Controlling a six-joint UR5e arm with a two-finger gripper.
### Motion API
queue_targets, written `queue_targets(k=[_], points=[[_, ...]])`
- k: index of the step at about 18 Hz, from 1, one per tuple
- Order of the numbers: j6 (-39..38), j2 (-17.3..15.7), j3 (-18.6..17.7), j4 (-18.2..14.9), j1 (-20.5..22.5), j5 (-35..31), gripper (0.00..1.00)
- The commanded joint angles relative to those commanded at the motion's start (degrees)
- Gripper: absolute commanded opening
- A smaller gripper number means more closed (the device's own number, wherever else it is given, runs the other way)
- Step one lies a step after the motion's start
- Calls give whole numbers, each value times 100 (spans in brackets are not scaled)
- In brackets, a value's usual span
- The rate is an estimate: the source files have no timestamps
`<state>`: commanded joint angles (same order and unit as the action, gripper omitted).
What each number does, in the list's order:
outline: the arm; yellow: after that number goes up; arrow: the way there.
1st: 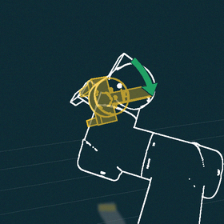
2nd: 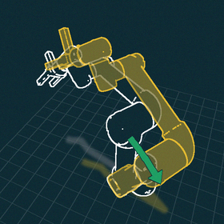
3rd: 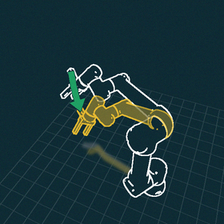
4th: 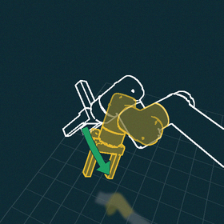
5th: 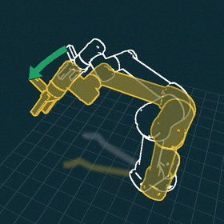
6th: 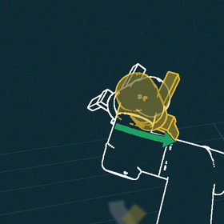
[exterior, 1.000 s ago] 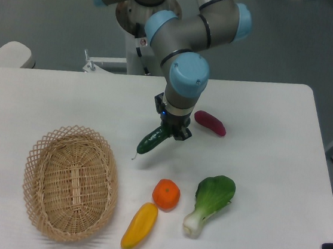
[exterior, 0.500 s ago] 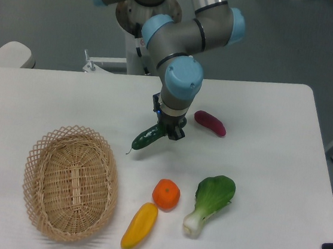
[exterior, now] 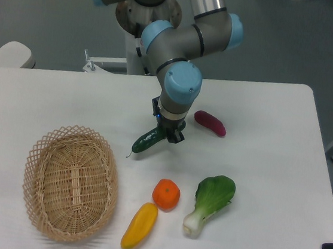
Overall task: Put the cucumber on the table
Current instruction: 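Lower the cucumber onto the table and settle it flat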
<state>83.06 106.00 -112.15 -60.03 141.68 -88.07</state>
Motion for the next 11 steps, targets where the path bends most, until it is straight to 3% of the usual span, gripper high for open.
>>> queue_targets(k=[5,11], points=[[0,88,-26,193,0,18,23],[0,141,-26,202,0,18,25]])
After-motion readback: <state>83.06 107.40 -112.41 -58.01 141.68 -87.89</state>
